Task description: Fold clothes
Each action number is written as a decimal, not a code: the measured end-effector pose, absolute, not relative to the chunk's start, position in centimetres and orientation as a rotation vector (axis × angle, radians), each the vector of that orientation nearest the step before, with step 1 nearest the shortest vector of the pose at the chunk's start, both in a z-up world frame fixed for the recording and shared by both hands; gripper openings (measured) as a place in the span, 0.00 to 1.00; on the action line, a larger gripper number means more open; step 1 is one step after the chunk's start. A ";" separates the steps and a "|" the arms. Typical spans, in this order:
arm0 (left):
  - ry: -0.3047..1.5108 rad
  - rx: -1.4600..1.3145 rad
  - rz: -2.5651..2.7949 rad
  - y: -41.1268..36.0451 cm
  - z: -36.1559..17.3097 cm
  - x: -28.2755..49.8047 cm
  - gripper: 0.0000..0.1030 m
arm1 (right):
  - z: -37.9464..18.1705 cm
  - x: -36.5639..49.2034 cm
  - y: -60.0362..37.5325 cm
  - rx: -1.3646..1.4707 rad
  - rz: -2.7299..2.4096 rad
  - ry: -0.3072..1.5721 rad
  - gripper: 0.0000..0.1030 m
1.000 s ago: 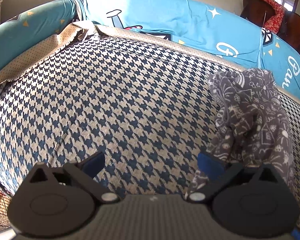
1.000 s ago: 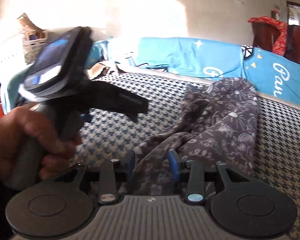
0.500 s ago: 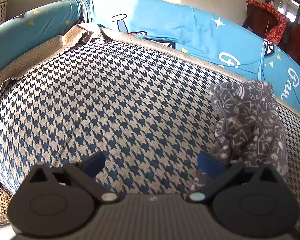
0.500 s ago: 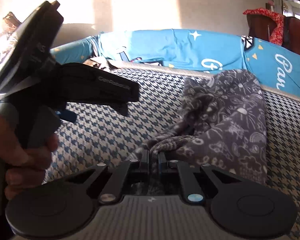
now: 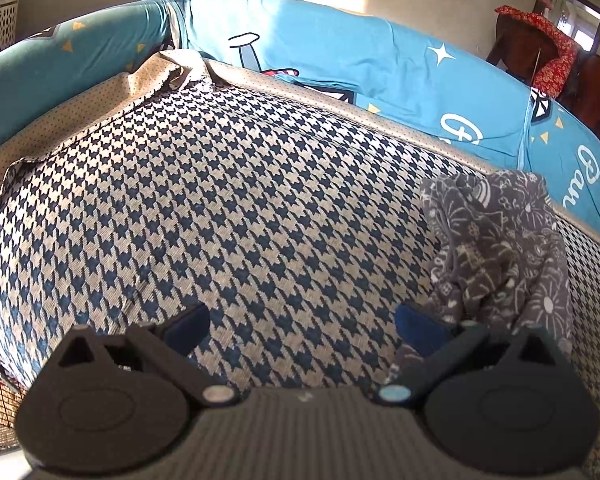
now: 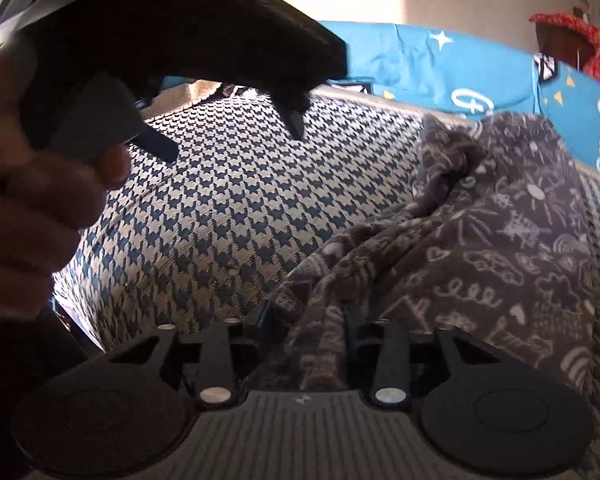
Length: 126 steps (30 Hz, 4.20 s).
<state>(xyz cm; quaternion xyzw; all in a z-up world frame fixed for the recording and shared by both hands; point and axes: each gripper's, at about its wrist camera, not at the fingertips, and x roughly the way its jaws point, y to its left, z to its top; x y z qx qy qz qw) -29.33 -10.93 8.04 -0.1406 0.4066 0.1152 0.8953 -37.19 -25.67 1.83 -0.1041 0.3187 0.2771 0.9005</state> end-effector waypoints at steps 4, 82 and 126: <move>0.850 -0.283 0.240 -10.9 7.9 -29.2 1.00 | 4.0 -37.3 -27.4 -0.126 0.605 0.649 0.40; 0.892 -0.328 0.270 -10.9 7.1 -28.3 1.00 | 6.3 -24.8 -31.5 -0.011 0.283 0.647 0.37; 0.913 -0.306 0.257 -11.9 6.6 -27.5 1.00 | 7.2 -22.5 -30.6 0.135 0.361 0.660 0.20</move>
